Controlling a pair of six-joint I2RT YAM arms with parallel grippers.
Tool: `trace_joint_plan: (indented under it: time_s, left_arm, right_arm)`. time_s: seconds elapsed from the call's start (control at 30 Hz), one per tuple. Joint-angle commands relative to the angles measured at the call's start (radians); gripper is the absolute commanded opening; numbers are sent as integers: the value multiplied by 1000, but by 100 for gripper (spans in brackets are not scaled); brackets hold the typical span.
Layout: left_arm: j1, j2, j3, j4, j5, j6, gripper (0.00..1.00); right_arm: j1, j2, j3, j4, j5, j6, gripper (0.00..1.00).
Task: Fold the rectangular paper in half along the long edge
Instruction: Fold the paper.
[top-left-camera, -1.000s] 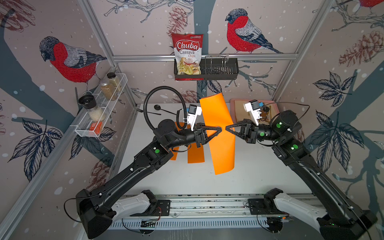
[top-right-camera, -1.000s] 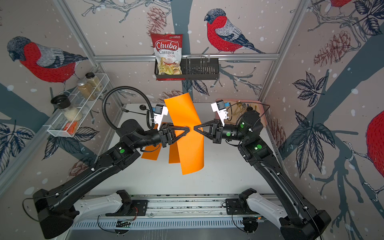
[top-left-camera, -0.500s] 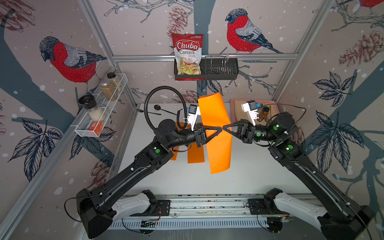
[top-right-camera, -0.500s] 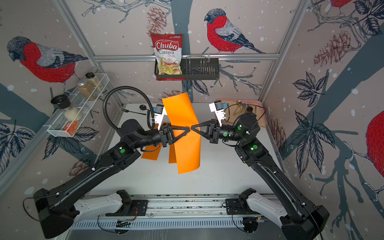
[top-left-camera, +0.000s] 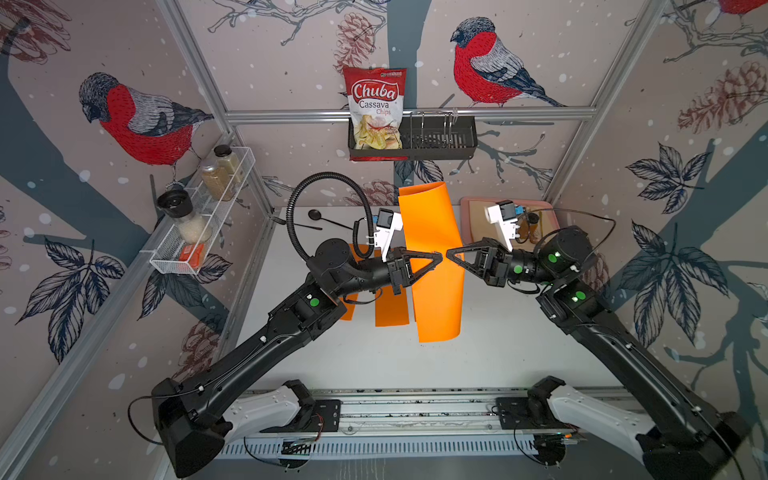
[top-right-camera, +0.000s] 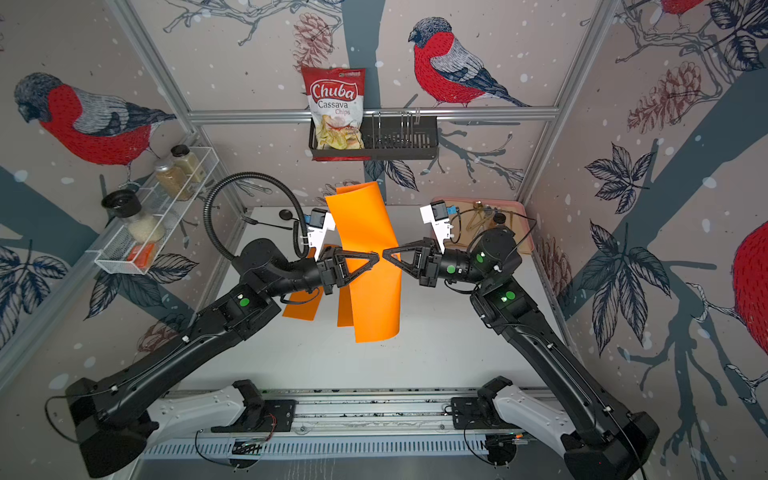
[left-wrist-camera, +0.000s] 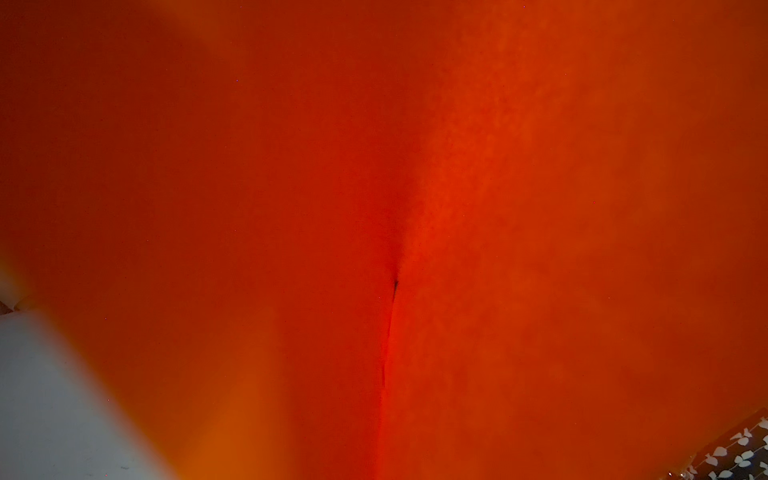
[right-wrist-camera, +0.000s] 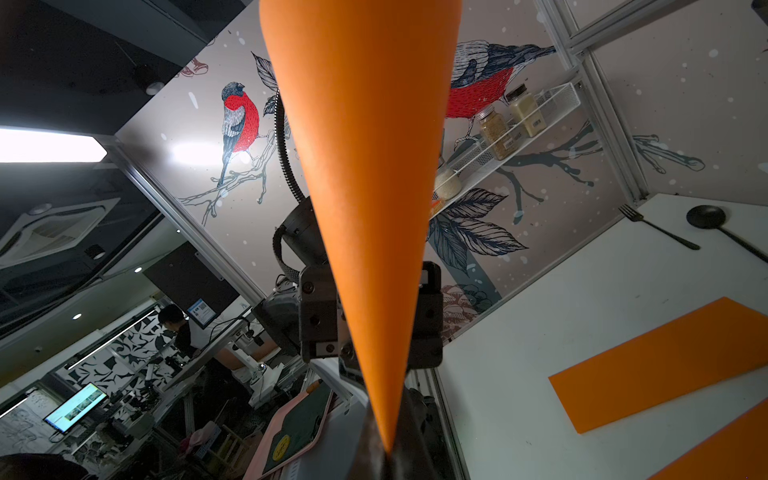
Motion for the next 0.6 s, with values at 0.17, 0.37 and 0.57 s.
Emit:
trace_joint_plan:
  time_s: [0.17,0.37,0.57]
  left_arm:
    - [-3,-9,5,44,12,16,0]
    - [-2,-15,7,35,10,19,0]
    - [-3,-23,0,34,9,15,0]
  right_arm:
    - [-1,-2,32,-53,-2,-52,23]
    - [-21,-9,70,-174,-9,-114,14]
    - [-42,-21,88,-222,-24,-141,0]
